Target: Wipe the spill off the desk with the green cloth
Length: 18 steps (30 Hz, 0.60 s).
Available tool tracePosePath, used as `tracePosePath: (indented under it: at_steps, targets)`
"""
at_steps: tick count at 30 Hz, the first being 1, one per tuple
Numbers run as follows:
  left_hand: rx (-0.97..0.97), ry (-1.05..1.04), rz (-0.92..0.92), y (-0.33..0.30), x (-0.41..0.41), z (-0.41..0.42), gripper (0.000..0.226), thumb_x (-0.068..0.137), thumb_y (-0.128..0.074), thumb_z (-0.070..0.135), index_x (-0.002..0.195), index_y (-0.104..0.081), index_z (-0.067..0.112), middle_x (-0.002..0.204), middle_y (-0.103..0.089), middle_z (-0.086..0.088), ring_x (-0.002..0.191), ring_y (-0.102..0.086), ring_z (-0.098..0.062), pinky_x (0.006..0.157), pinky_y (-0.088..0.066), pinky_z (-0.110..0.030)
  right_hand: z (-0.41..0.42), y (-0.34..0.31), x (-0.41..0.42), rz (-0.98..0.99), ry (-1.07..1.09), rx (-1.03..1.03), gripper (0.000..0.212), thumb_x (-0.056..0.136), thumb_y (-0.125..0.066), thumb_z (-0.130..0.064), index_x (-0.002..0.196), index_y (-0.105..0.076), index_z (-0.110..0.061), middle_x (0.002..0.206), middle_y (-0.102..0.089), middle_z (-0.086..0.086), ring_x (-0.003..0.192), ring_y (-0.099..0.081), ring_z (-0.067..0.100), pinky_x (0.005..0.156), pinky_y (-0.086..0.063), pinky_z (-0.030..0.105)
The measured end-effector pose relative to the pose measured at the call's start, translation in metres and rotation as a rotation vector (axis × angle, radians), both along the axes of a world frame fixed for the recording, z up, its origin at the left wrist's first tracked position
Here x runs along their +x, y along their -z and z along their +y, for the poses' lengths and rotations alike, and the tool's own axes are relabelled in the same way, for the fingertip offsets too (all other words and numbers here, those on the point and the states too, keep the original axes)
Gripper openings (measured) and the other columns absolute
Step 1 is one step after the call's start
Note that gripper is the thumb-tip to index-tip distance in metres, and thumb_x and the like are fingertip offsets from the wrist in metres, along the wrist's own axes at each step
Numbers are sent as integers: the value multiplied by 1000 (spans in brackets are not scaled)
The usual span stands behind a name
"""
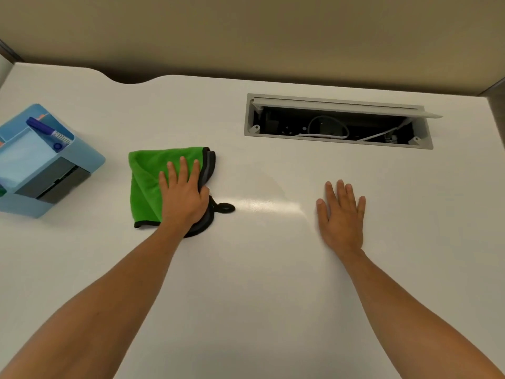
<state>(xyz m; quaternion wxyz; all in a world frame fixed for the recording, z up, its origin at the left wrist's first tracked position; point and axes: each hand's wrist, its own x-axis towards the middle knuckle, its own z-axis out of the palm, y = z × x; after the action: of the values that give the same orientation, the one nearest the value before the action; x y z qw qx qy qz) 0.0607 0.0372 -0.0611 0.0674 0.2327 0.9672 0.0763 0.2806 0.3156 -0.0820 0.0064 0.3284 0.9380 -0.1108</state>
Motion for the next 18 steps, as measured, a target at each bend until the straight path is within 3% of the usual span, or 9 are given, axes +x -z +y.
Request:
tracePosePath:
  at_steps: [8,14,18]
  targets:
    - [140,229,-25,-2,4,78,59,92,-39,9,149,-25,2,155,-27,-25,144,-17,-47,120,-11,-51,0,1,-2,3,0,39,61,99,-11,-52,151,-23,-22,160,-22,8,148,-10,23,119,-1,51]
    - [136,335,-16,3,0,93,61,92,-37,7,150,-20,3,157,-23,-24,146,-15,-43,121,-6,-48,1,1,-1,24,-6,45,60,100,-14,-51,151,-24,-22,159,-23,8,148,-12,23,119,-4,52]
    - [162,290,4,2,-28,76,60,91,-38,3,149,-23,0,157,-24,-24,146,-17,-42,121,-9,-49,0,-1,-1,15,-11,37,59,100,-15,-50,151,-23,-22,160,-22,8,148,-10,23,119,-3,51]
